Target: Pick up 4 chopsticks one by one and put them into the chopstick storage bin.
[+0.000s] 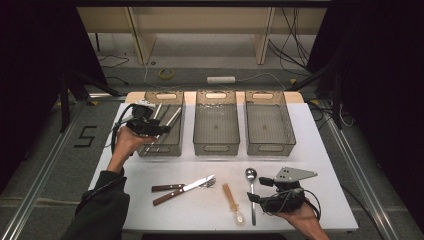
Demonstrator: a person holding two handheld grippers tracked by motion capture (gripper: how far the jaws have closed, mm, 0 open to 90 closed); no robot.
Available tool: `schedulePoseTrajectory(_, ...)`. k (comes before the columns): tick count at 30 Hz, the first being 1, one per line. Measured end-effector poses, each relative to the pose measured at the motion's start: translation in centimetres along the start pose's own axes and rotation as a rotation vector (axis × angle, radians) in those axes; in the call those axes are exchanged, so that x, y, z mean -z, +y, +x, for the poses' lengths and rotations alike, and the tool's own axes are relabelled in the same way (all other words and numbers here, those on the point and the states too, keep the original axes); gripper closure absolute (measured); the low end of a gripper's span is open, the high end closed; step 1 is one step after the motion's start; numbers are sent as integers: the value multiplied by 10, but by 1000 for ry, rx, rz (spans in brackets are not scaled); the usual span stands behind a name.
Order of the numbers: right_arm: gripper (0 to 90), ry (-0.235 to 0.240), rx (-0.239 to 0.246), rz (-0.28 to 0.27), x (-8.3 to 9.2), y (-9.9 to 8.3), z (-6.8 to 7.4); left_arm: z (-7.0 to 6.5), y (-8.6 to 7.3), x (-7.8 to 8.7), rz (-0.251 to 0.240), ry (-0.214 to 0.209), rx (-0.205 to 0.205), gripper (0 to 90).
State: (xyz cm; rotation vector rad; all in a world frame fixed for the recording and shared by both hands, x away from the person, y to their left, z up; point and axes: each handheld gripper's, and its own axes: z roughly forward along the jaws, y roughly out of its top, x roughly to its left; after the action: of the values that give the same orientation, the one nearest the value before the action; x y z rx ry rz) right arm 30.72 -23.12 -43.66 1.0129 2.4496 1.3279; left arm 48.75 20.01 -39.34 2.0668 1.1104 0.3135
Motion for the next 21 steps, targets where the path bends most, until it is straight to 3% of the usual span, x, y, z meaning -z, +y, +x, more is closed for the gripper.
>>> schedulePoseTrajectory(3,316,-19,-14,15,-2,0,0,-7,-3,5,-4,-8,-10,372)
schedulePoseTrajectory(6,317,-29,-11,24,-3,-1,1,-15,-8,8,7,-58,-21,348)
schedulePoseTrajectory(13,318,-63,-22,63,-9,-1,3,-34,-22,11,-9,-87,-35,315)
schedulePoseTrajectory(21,323,-89,-34,89,-11,-2,4,-50,-37,13,-43,-73,-59,280)
